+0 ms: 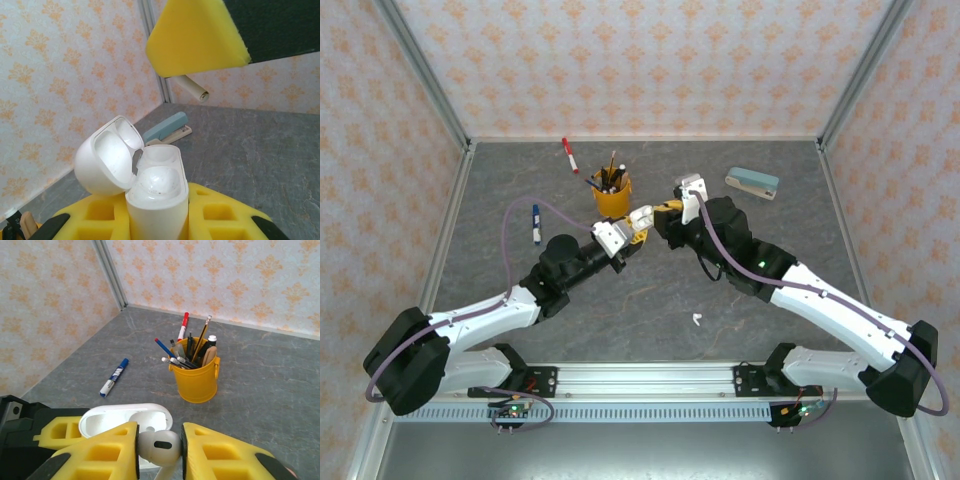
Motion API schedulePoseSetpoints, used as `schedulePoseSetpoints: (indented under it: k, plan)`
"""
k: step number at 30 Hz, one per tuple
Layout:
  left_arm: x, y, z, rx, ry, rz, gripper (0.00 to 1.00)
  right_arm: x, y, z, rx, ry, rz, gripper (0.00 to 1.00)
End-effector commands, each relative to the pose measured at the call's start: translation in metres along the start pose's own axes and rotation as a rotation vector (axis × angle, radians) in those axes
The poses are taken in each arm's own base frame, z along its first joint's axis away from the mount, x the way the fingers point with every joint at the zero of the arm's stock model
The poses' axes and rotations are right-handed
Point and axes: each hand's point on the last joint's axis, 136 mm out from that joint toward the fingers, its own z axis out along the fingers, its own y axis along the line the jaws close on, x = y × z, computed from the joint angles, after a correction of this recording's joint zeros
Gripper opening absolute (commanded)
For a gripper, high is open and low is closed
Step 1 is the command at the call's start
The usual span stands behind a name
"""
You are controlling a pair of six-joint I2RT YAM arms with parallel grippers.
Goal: Insert the wireless bluetooth earbuds into the charging case
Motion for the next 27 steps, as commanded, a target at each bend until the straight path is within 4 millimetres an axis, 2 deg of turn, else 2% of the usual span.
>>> schedulePoseSetpoints:
  k: [1,10,27]
  plan:
    - [-0.041,0.001,0.000,0.006,-0.121,0.001,0.00,-0.028,0.010,-0.004,-0.046,-0.076,0.008,0.25]
    - [-0.049,-0.001,-0.003,0.017,-0.141,-0.010,0.00,-0.031,0.014,0.004,-0.054,-0.078,0.008,0.25]
    - [-0.060,-0.003,-0.005,0.033,-0.166,-0.023,0.00,-0.024,0.011,0.014,-0.031,-0.059,-0.005,0.24]
